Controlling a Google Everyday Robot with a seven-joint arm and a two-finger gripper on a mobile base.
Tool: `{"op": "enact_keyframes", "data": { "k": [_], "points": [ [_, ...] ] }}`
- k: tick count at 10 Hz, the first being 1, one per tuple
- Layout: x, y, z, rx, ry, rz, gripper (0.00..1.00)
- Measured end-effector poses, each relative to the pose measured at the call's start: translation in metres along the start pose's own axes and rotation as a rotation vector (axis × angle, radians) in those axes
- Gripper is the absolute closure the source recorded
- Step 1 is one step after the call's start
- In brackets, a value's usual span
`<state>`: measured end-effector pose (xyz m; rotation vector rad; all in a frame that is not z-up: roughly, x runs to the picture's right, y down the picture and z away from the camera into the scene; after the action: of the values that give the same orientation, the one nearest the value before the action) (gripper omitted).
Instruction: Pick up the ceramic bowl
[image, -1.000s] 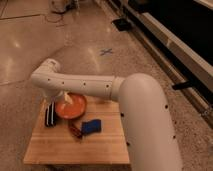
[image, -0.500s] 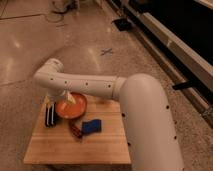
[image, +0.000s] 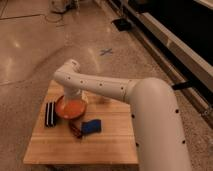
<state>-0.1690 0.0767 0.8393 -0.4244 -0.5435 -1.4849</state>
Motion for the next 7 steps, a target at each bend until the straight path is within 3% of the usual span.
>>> {"op": "enact_keyframes", "data": {
  "k": [3,7],
  "points": [
    [0.011,0.015,0.027,0.025,0.016,0.020,0.20],
    [0.026,0.046,0.048,0.015,0.035,0.044,0.20]
  ]
}}
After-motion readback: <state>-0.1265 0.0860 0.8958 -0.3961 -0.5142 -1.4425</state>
